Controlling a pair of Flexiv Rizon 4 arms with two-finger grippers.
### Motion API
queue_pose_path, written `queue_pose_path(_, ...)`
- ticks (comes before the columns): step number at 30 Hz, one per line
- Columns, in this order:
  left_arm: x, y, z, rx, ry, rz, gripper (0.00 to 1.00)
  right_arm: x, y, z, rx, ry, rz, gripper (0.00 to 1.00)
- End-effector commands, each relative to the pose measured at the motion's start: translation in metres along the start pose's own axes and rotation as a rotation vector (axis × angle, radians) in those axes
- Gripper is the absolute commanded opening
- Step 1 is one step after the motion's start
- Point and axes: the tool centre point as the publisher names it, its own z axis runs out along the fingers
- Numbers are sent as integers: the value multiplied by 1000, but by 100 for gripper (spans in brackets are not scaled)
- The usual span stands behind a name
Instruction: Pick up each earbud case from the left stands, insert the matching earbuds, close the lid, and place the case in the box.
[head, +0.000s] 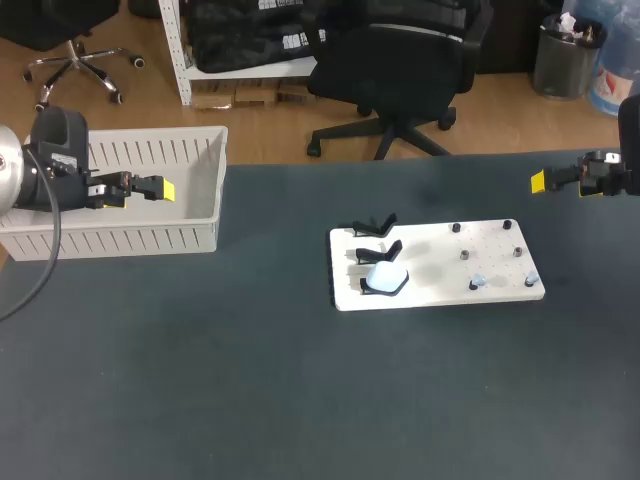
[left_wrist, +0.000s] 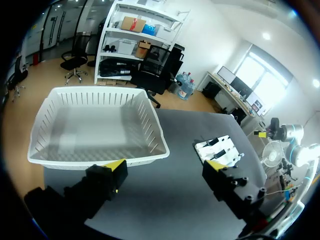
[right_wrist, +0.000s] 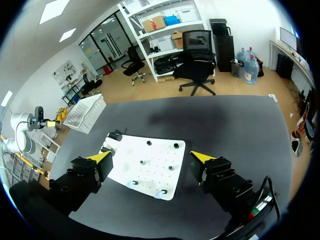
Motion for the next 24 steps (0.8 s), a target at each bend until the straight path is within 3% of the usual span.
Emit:
queue_pose_path(1,0,0,0,0,0,0,100,0,0,0,0,0,0,100)
queue_pose_path(24,-2,0,0,4,-1,18,100,0,0,0,0,0,0,100)
